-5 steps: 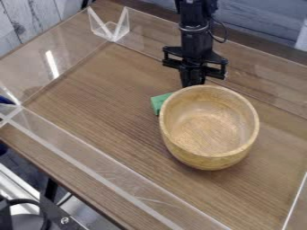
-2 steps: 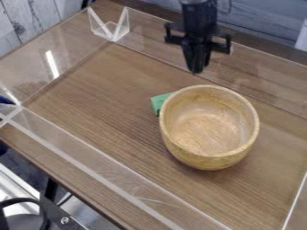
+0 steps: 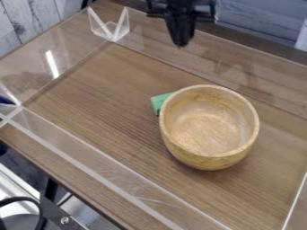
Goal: Remove the green block from inside the brown bowl and put it on the table
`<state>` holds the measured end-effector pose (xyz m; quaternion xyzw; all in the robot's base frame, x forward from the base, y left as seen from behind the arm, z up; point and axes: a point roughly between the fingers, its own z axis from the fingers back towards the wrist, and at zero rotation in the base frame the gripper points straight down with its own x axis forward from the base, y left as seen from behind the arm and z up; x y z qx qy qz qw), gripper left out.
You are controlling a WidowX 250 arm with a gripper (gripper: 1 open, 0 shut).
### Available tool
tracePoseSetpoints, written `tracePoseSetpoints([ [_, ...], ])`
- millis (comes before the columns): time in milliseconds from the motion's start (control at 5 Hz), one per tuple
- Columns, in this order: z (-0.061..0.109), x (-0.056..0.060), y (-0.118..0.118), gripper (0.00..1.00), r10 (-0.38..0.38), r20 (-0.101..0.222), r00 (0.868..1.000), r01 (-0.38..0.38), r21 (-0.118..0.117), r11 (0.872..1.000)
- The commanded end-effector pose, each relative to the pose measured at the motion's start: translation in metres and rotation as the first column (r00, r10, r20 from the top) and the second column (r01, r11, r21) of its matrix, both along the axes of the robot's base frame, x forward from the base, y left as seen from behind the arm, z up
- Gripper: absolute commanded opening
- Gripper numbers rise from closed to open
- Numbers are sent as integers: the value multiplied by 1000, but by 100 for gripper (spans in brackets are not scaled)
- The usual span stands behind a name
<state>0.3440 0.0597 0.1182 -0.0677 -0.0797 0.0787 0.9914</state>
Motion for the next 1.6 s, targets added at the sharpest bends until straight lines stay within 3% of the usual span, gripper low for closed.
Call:
tracePoseSetpoints([
  [0, 9, 10, 14, 0, 21, 51, 998, -23, 41, 999],
  [600, -52, 9, 37, 0, 62, -37, 997, -58, 108, 992],
  [1400, -55, 15, 48, 0, 92, -27, 995, -88, 111, 990],
])
